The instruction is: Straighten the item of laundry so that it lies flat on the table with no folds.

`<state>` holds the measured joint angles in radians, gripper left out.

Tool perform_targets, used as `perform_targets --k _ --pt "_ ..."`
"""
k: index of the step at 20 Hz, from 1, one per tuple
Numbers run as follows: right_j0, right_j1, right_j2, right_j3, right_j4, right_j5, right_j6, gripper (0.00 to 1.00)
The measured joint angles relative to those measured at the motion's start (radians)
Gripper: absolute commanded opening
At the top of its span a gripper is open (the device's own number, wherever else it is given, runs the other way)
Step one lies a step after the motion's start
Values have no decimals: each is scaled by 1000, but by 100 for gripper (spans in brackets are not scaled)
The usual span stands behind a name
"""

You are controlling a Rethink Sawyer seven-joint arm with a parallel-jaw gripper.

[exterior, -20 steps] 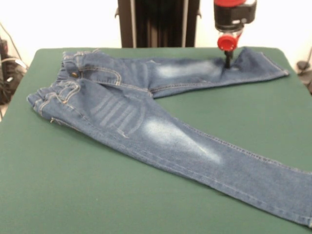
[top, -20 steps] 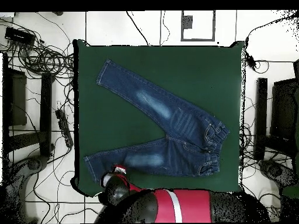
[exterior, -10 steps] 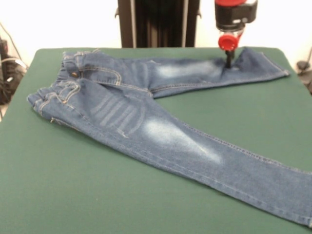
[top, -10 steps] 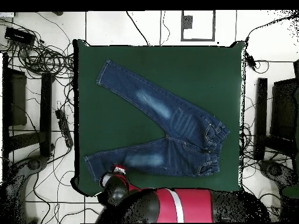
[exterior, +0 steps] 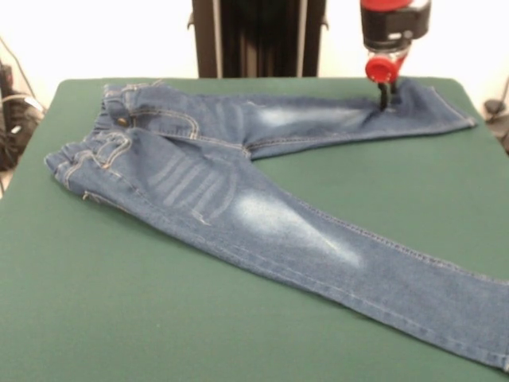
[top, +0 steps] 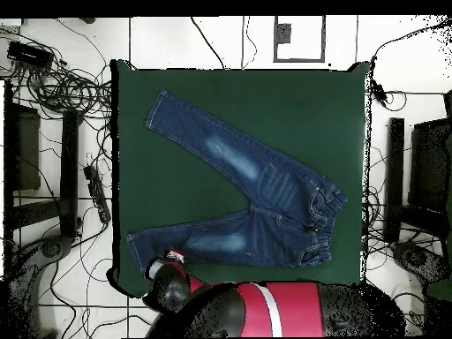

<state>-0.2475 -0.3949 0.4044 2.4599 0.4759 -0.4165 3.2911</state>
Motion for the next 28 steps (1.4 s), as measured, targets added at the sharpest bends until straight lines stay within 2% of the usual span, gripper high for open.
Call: perform_targets --k 8,19,28 --pt "10 11 27 -1 14 -11 76 100" --pt "31 29 44 13 11 -110 85 100" --pt "110 -12 22 22 75 -123 85 100"
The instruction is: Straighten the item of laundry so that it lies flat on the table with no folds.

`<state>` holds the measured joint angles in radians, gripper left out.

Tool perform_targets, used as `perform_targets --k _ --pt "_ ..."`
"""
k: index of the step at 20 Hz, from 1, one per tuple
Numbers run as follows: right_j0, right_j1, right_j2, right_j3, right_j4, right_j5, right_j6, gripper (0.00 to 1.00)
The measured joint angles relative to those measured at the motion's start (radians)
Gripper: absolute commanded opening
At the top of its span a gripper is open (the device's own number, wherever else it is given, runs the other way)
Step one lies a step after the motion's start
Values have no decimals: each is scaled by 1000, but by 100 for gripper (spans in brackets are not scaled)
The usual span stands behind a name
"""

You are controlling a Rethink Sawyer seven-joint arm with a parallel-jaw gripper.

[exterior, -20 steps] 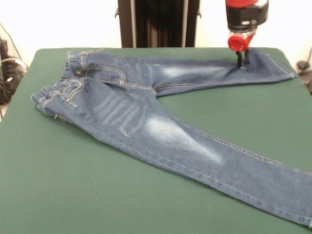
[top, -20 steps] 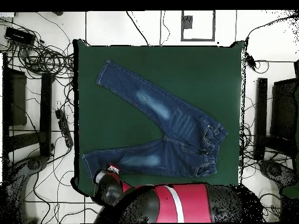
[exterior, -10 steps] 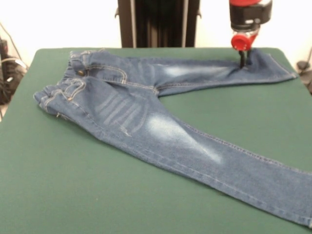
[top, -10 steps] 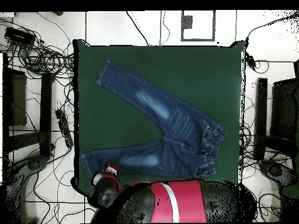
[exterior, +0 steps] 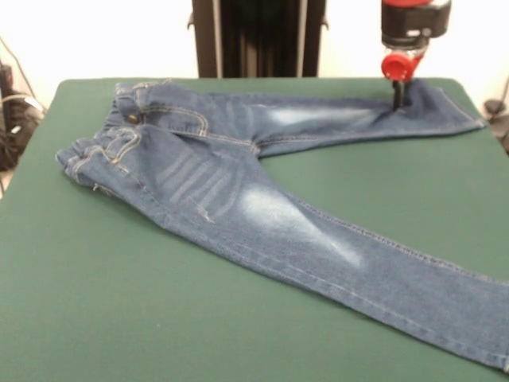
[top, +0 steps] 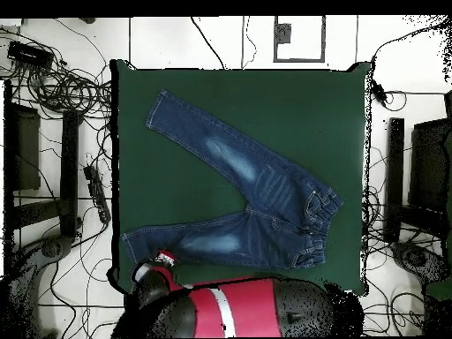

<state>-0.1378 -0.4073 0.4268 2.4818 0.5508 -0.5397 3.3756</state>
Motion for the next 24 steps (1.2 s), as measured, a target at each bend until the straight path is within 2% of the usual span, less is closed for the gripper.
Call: perform_targets --k 5,6,8,9,10,16,22,24 --pt "31 -65 0 21 44 92 0 100" --pt "64 -117 -12 34 78 172 0 100" --pt "97 -160 -32 41 103 238 0 100" --pt "150 -230 -68 47 131 342 0 100" --pt "170 -261 -81 49 140 387 0 100" --pt "202 -408 -76 55 160 553 0 100" --pt "142 -355 -33 45 143 467 0 100" --pt "121 -288 -31 31 120 387 0 100"
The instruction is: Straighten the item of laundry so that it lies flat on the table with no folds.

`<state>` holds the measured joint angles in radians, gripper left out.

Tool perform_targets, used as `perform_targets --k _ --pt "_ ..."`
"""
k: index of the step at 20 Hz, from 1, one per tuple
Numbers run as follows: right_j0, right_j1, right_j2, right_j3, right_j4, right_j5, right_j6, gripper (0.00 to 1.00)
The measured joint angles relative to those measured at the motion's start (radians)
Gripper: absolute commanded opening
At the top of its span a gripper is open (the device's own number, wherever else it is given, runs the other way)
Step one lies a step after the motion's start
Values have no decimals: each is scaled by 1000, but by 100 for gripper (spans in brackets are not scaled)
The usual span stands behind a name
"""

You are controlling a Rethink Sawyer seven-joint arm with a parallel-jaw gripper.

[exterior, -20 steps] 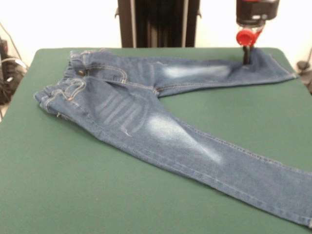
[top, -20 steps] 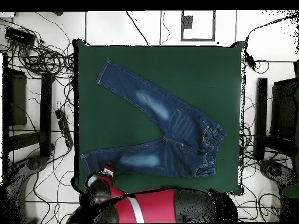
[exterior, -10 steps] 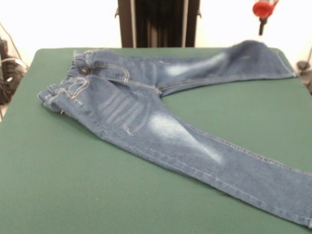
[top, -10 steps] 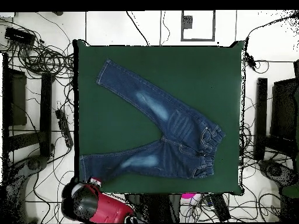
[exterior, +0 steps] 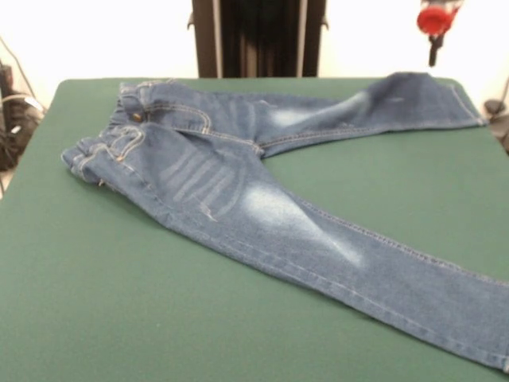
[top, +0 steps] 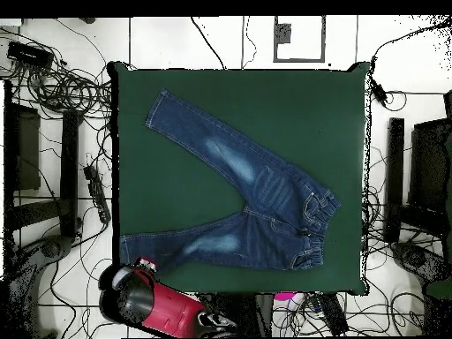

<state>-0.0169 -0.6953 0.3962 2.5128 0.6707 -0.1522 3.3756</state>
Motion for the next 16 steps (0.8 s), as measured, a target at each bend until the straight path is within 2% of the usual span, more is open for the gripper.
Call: perform_targets --k 5,10,16 --pt "-38 147 0 -24 -56 -147 0 100" --pt "-60 256 0 -29 -91 -192 0 100" --pt "-88 289 3 -29 -123 -193 0 100"
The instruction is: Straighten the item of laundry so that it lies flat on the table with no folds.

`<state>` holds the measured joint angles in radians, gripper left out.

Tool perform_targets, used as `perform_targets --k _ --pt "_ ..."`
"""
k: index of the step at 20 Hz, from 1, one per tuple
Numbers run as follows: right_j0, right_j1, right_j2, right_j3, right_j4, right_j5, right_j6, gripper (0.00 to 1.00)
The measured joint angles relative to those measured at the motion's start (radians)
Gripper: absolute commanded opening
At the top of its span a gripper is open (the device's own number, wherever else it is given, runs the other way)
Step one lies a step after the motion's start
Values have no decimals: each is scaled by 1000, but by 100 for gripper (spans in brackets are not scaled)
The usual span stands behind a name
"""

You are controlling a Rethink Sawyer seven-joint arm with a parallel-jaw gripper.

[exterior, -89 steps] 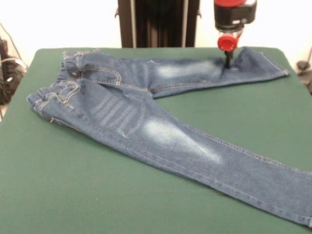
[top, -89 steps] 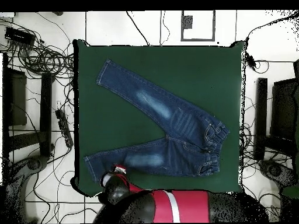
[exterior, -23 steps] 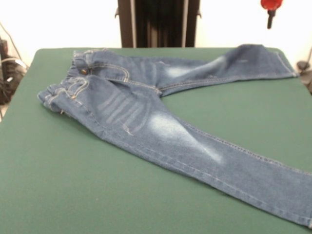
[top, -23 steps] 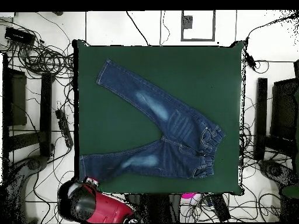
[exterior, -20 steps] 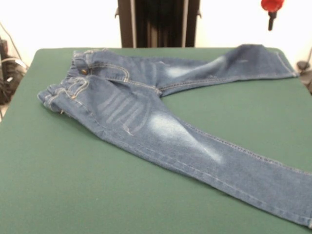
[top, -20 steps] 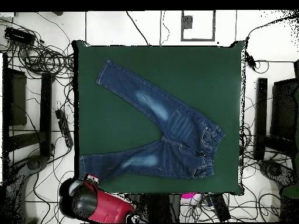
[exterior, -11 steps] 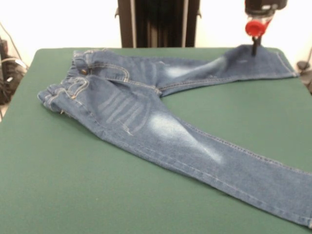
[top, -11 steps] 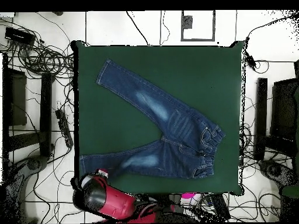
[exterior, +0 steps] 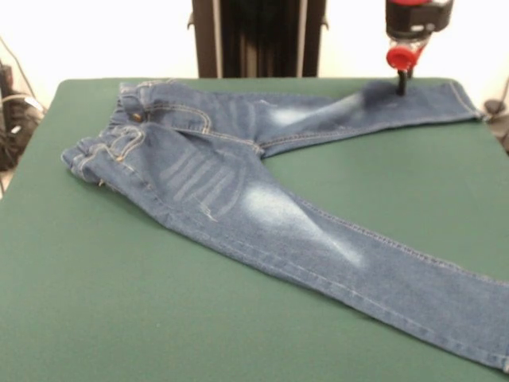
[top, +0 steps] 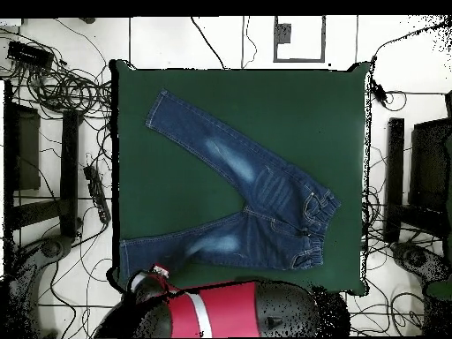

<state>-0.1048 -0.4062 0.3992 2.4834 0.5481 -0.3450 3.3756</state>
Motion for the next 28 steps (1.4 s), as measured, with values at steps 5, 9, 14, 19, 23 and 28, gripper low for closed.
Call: perform_targets --k 5,9,14,19,23,28 --pt "-15 21 13 0 -23 -35 0 100" --pt "-15 30 31 2 -26 -72 1 100" --pt "-15 31 34 5 -26 -79 19 100" --pt "-3 23 34 5 -8 -78 71 100" --pt "5 14 34 4 13 -61 82 100" --pt "0 14 34 -3 15 -42 82 100"
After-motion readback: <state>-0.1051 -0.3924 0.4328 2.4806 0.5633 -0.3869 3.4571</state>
